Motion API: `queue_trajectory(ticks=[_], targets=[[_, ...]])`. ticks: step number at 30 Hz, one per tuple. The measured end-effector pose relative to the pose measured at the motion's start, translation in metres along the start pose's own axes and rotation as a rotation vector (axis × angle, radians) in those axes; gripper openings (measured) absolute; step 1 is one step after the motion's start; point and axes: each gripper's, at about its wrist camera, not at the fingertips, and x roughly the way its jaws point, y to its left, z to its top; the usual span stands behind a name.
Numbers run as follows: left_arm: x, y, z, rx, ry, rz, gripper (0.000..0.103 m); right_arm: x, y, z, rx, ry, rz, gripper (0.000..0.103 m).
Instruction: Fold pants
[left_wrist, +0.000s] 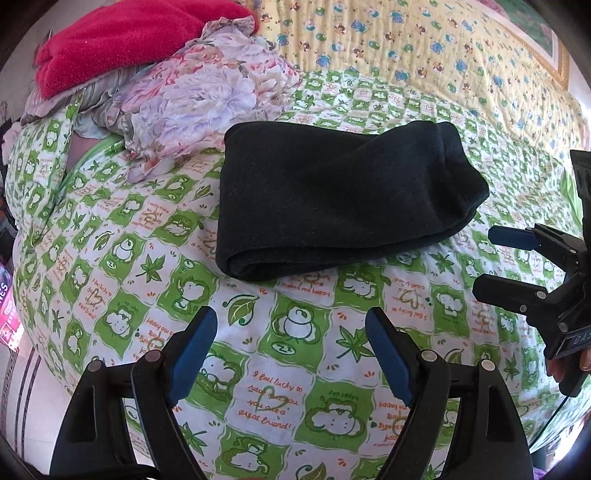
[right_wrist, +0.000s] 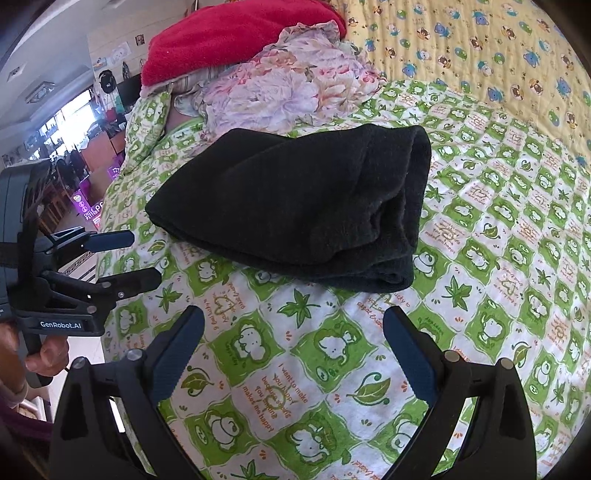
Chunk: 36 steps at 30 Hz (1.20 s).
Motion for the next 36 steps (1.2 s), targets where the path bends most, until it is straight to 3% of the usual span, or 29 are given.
queue_trajectory(ticks=[36], targets=[[0.012,-0.003,0.006,0.023,0.007,-0.008,0.083,0.007,-0.001,0.006,0.001,-0.004,0.014,0.097]])
